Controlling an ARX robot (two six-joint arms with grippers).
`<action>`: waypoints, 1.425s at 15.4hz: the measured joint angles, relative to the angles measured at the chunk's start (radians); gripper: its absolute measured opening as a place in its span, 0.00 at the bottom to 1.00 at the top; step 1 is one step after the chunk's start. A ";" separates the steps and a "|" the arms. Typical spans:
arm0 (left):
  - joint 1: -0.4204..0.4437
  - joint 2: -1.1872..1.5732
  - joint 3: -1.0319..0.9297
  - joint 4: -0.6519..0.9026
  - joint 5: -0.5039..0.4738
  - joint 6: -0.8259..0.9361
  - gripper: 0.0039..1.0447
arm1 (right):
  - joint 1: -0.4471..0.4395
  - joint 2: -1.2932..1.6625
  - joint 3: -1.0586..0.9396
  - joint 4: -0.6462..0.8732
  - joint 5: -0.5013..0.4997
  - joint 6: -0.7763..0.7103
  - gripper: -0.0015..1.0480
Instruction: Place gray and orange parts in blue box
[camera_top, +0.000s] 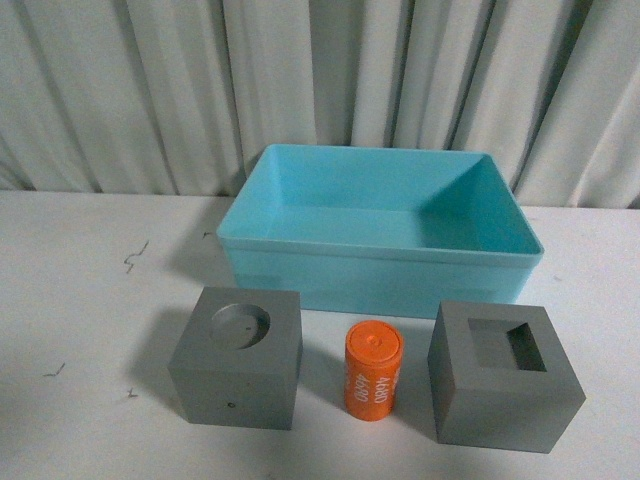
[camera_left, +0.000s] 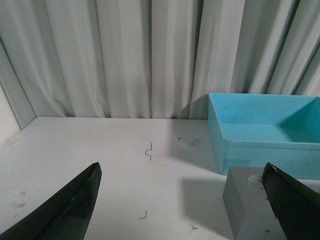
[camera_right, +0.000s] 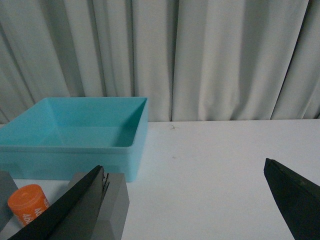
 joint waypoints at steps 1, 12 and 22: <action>0.000 0.000 0.000 0.000 0.000 0.000 0.94 | 0.000 0.000 0.000 0.000 0.000 0.000 0.94; 0.001 0.000 0.000 0.000 0.000 0.000 0.94 | -0.150 1.006 0.393 0.242 -0.043 0.003 0.94; 0.001 0.000 0.000 0.000 0.000 0.000 0.94 | 0.295 1.641 0.478 0.531 0.130 0.231 0.94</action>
